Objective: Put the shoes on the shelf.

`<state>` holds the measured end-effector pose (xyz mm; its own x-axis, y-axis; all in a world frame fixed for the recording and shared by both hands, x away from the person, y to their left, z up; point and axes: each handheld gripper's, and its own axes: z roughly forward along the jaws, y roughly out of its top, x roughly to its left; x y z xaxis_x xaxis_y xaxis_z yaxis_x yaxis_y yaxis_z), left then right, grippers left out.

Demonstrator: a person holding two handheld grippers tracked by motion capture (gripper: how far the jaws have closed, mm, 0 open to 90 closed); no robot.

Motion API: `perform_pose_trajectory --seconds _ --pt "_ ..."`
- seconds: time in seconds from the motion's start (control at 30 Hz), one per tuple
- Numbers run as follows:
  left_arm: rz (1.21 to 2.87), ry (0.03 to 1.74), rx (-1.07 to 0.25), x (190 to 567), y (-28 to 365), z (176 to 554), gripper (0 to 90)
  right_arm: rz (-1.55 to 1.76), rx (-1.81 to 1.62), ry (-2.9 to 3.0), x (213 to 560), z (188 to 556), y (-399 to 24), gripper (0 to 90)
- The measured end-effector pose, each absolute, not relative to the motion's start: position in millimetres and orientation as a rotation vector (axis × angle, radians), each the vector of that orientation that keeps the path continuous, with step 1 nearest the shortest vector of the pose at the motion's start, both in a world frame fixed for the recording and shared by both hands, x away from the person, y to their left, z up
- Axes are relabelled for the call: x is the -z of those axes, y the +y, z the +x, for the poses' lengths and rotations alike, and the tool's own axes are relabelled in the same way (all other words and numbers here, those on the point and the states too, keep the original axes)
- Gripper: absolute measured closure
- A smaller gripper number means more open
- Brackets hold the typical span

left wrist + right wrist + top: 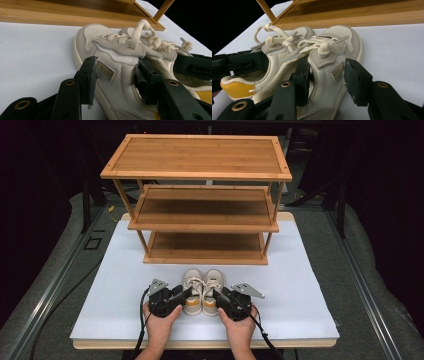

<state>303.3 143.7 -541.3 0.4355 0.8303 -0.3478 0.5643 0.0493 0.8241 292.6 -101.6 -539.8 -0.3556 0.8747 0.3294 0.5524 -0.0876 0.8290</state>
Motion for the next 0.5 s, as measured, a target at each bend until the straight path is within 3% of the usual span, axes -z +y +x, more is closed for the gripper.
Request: perform_pose_trajectory --seconds 0.5 --pt "1.625 1.237 -0.308 542.2 144.1 304.1 54.5 1.547 -1.415 1.859 542.4 293.5 -99.0 56.0"
